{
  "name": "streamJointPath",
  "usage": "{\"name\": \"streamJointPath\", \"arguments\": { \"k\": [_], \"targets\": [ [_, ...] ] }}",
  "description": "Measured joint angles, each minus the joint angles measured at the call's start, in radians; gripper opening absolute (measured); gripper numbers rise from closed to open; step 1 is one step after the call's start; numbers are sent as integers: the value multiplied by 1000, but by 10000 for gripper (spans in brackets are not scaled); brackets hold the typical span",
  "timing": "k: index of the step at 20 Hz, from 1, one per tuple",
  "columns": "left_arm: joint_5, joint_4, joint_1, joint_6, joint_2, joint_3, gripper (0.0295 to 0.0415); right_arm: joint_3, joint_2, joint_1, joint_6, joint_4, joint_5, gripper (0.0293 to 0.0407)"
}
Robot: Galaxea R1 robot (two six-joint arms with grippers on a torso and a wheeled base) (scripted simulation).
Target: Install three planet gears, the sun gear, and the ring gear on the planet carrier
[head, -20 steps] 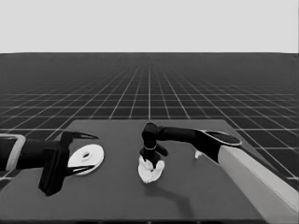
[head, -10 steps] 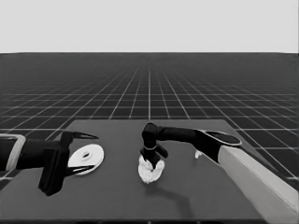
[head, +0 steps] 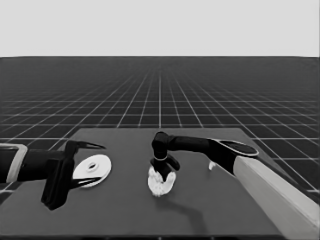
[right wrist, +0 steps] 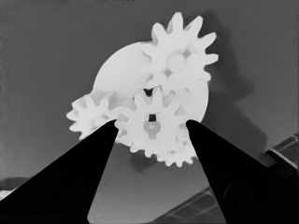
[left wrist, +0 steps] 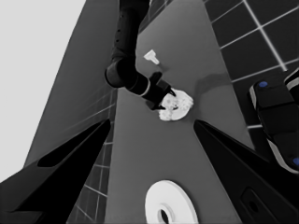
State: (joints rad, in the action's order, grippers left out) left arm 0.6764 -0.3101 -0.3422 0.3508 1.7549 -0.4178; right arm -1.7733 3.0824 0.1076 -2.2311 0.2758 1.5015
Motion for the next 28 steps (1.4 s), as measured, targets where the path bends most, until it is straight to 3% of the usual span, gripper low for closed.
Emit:
{"name": "streamJointPath", "arguments": {
  "k": [12,14,15,22,23,24,26,28],
  "targets": [
    [0,0,0,0,0,0,385,0,0,0,-126,0,0,309],
    [0,0,0,0,0,0,385,0,0,0,-136,0,0,369],
    [0,0,0,0,0,0,385,0,0,0,-138,0,0,380],
    [0,0,0,0,0,0,385,0,0,0,-141,0,0,385],
    [0,0,0,0,0,0,385,39,-9,-49,252,-43,26,393],
    [0,0,0,0,0,0,385,57,-12,-87,500,-71,36,391],
    [0,0,0,0,0,0,385,68,-15,-121,735,-99,39,386],
    [0,0,0,0,0,0,385,71,-16,-132,818,-110,39,385]
  ]
}}
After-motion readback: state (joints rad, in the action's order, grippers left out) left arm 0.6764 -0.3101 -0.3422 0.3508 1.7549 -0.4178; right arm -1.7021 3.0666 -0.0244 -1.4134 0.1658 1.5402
